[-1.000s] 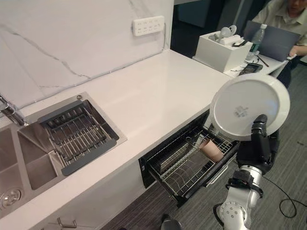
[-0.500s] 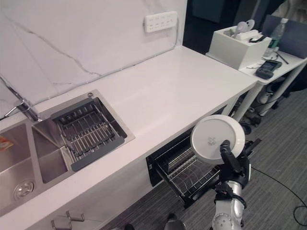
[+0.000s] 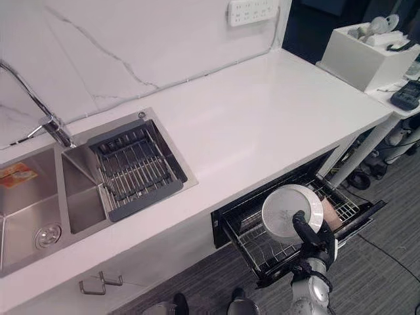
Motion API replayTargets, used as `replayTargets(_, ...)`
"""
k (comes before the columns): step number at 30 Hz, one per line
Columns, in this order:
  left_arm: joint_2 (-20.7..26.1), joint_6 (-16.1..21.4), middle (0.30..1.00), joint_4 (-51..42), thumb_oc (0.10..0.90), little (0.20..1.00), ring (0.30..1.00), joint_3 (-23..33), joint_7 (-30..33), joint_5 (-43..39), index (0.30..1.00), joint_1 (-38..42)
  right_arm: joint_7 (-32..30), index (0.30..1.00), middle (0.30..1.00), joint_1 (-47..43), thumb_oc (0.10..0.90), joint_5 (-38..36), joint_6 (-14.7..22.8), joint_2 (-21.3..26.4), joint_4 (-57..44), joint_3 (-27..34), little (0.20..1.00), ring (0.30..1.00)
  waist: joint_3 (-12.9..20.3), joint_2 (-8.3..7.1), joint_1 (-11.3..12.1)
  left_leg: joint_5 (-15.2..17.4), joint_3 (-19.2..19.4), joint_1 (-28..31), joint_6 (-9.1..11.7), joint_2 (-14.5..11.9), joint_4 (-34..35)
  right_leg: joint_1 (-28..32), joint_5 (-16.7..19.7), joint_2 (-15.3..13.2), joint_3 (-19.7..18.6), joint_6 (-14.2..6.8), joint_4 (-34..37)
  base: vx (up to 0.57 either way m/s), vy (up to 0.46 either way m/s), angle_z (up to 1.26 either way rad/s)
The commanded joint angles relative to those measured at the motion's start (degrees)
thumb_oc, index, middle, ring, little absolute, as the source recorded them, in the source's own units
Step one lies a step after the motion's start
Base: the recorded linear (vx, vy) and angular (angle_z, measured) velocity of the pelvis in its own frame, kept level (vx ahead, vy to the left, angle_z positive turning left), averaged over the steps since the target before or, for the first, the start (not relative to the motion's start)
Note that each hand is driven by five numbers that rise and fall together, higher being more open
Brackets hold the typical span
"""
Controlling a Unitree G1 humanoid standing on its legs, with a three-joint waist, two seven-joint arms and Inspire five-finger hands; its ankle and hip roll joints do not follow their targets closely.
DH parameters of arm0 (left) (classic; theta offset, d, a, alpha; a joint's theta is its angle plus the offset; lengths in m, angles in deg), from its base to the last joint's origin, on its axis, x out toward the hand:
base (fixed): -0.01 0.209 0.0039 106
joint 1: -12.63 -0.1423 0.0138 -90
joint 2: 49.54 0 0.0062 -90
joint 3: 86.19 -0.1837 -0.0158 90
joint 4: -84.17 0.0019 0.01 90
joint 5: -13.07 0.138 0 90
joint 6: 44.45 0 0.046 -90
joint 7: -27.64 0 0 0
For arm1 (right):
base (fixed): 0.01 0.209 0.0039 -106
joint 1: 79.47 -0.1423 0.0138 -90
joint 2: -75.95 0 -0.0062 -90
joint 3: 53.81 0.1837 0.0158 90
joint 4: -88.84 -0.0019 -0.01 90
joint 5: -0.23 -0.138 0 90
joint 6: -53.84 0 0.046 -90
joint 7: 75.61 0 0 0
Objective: Place the dishes in the dishwasher.
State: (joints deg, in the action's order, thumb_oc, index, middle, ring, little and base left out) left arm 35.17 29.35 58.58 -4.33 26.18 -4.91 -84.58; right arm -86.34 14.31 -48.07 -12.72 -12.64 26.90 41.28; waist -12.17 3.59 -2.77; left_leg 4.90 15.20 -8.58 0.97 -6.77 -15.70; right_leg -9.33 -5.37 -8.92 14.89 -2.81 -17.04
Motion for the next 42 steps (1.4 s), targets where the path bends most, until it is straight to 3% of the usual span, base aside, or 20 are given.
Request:
replayTargets(1, -0.4, -0.4, 0.9, -1.3, 0.8, 0.9, 0.9, 0.2, 0.2, -3.4, 0.9, 2.0, -4.8, 0.3, 0.3, -7.0, 0.4, 9.5, 5.2, 5.6, -4.8, 2.1, 0.3, 0.3, -0.1, -0.6, -0.2, 4.0, -4.3, 0.6, 2.7, -0.2, -1.5, 7.1, -8.1, 2.6, 0.2, 0.0, -0.1, 0.0, 0.0, 0.0)
replayTargets(2, -0.4, -0.5, 0.9, -1.2, 0.8, 0.9, 0.9, 0.2, 0.2, -3.5, 0.9, 2.0, -5.6, 0.3, 0.3, -7.0, 0.4, 10.0, 5.0, 5.6, -4.9, 2.0, 0.3, 0.3, -0.1, -0.58, -0.3, 4.0, -4.3, 0.6, 2.7, -0.2, -1.5, 7.0, -8.1, 2.6, 0.2, 0.0, -0.1, 0.0, 0.0, 0.0)
replayTargets(4, -0.6, -1.2, 0.9, -1.6, 0.8, 0.9, 0.9, 0.0, 0.9, -4.4, 0.9, 2.5, -18.4, 0.3, 0.3, -6.7, 0.4, 21.6, 3.1, 7.3, -4.0, 1.4, 0.3, 0.3, -0.7, -0.6, -0.1, 4.1, -4.4, 0.7, 2.7, -0.1, -1.5, 7.4, -8.2, 2.5, 0.4, -0.1, -0.1, 0.01, 0.01, 0.02)
replayTargets(9, -0.9, -1.1, 0.9, -1.4, 0.8, 0.9, 0.9, -1.4, 1.4, -4.7, 0.9, 2.9, -28.3, 0.3, 0.3, -9.1, 0.4, 37.4, -1.9, 10.8, -1.3, -0.1, 0.3, 0.3, -0.9, -0.36, 0.9, 3.7, -4.9, -0.1, 2.7, 0.2, -1.5, 7.3, -8.0, 2.5, 0.6, 0.1, -0.1, 0.02, 0.011, 0.05)
replayTargets(11, -0.7, -1.1, 0.9, -1.4, 0.8, 0.9, 0.9, -1.8, 1.6, -4.9, 0.9, 3.2, -27.6, 0.3, 0.3, -10.7, 0.4, 39.9, -4.6, 12.6, -0.7, -1.8, 0.3, 0.3, -1.4, -0.33, 1.6, 3.5, -5.4, -0.4, 2.6, 0.5, -1.5, 7.3, -8.0, 2.5, 0.9, 0.2, -0.1, 0.01, -0.008, 0.11)
replayTargets(13, -0.7, -1.0, 0.9, -1.4, 0.8, 0.9, 0.9, -1.9, 1.6, -5.0, 0.9, 3.3, -27.8, 0.3, 0.3, -11.1, 0.4, 40.8, -4.9, 13.0, -0.5, -2.3, 0.3, 0.3, -1.4, -0.3, 1.7, 3.4, -5.5, -0.7, 2.6, 0.5, -1.5, 7.2, -7.9, 2.6, 0.9, 0.3, -0.1, -0.01, -0.013, 0.11)
replayTargets(18, -0.2, -0.5, 0.9, -1.7, 0.8, 0.9, 0.9, -1.5, 2.0, -4.6, 0.9, 3.1, -32.9, 0.3, 0.3, -13.4, 0.4, 49.5, -10.3, 16.0, 1.6, -6.7, 0.3, 0.3, -2.1, -0.41, 3.2, 3.2, -6.5, -1.6, 2.6, 0.9, -1.5, 7.1, -7.8, 2.7, 1.6, 0.1, -0.1, -0.02, -0.026, 0.11)
replayTargets(20, -0.1, -0.1, 0.9, -1.5, 0.8, 0.9, 0.9, -1.6, 1.8, -4.3, 0.9, 2.9, -32.9, 0.3, 0.3, -14.0, 0.4, 50.0, -10.2, 16.1, 2.6, -7.3, 0.3, 0.3, -2.2, -0.4, 3.5, 3.2, -6.7, -1.6, 2.7, 0.9, -1.5, 7.4, -7.9, 2.6, 1.6, 0.1, -0.1, 0.03, -0.009, 0.12)
replayTargets(24, 0.2, 1.2, 0.9, -0.5, 0.8, 0.9, 0.9, -2.0, 1.6, -4.2, 0.9, 3.0, -36.2, 0.3, 0.3, -16.4, 0.4, 56.4, -15.4, 16.7, 5.3, -11.5, 0.3, 0.3, -2.8, -0.23, 5.3, 2.4, -7.1, -2.8, 2.7, 1.1, -1.5, 8.6, -8.6, 2.4, 2.4, 0.4, -0.1, 0.03, -0.02, 0.04)
replayTargets(29, 0.9, 1.2, 0.9, -0.6, 0.8, 0.9, 0.9, -2.3, 1.2, -4.1, 0.9, 3.8, -38.8, 0.3, 0.3, -19.2, 0.4, 59.9, -15.7, 17.1, 6.9, -14.8, 0.3, 0.3, -4.2, 0.61, 6.5, 1.9, -7.8, -3.5, 2.6, 1.1, -1.5, 8.7, -8.4, 2.4, 3.4, 0.7, -0.1, -0.04, -0.013, 0.17)
replayTargets(31, 1.5, 1.5, 0.9, -0.3, 0.8, 0.9, 0.9, -2.4, 0.6, -3.1, 0.9, 4.5, -45.9, 0.3, 0.3, -21.8, 0.4, 63.8, -16.9, 17.6, 8.4, -17.0, 0.3, 0.3, -5.3, 1.43, 7.4, 1.7, -8.5, -4.1, 2.4, 1.6, -1.5, 8.6, -8.2, 2.3, 4.2, 1.0, -0.1, -0.05, 0.014, 0.16)
replayTargets(32, 1.5, 1.5, 0.9, -0.3, 0.8, 0.9, 0.9, -2.4, 0.5, -3.1, 0.9, 4.6, -45.9, 0.3, 0.3, -21.9, 0.4, 63.8, -16.9, 17.6, 8.5, -17.1, 0.3, 0.3, -5.4, 1.43, 7.4, 1.7, -8.6, -4.1, 2.4, 1.6, -1.5, 8.6, -8.2, 2.3, 4.2, 1.0, -0.1, -0.04, 0.041, 0.17)
replayTargets(33, 1.7, 2.2, 0.9, 0.2, 0.8, 0.9, 0.9, -2.7, -0.1, -2.7, 0.9, 5.0, -57.2, 0.3, 0.3, -23.6, 0.4, 68.7, -18.2, 17.8, 9.5, -17.8, 0.3, 0.3, -6.0, 2.2, 7.9, 1.6, -9.1, -4.4, 2.2, 1.8, -1.5, 8.6, -8.0, 2.3, 4.6, 1.2, -0.1, -0.02, 0.036, 0.14)
replayTargets(34, 1.8, 2.5, 0.9, 0.4, 0.8, 0.9, 0.9, -2.9, -0.2, -2.7, 0.9, 5.2, -60.5, 0.3, 0.3, -24.2, 0.4, 70.8, -18.8, 18.1, 9.6, -17.8, 0.3, 0.3, -6.3, 2.54, 8.0, 1.7, -9.3, -4.4, 2.0, 1.9, -1.5, 8.6, -7.9, 2.4, 4.8, 1.3, -0.1, -0.04, 0.049, 0.06)
replayTargets(37, 2.1, 3.1, 0.9, 0.2, 0.8, 0.9, 0.9, -3.4, -0.6, -3.8, 0.9, 6.5, -67.1, 0.3, 0.3, -26.4, 0.4, 72.9, -22.4, 19.2, 10.5, -18.2, 0.3, 0.3, -7.8, 3.94, 8.4, 1.9, -9.9, -4.8, 1.3, 2.4, -1.5, 7.4, -8.1, 2.1, 5.2, 1.4, -1.8, -0.05, 0.036, 0.13)
replayTargets(42, 2.3, 3.4, 0.9, 0.1, 0.8, 0.9, 0.9, -3.8, -1.3, -5.4, 0.9, 8.0, -71.2, 0.3, 0.3, -29.0, 0.4, 73.0, -24.6, 20.7, 13.9, -19.8, 0.3, 0.3, -10.0, 5.73, 8.7, 1.8, -10.4, -5.4, 0.4, 3.7, -1.5, 4.4, -9.3, 0.8, 4.8, 1.5, -6.1, -0.06, 0.053, 0.04)
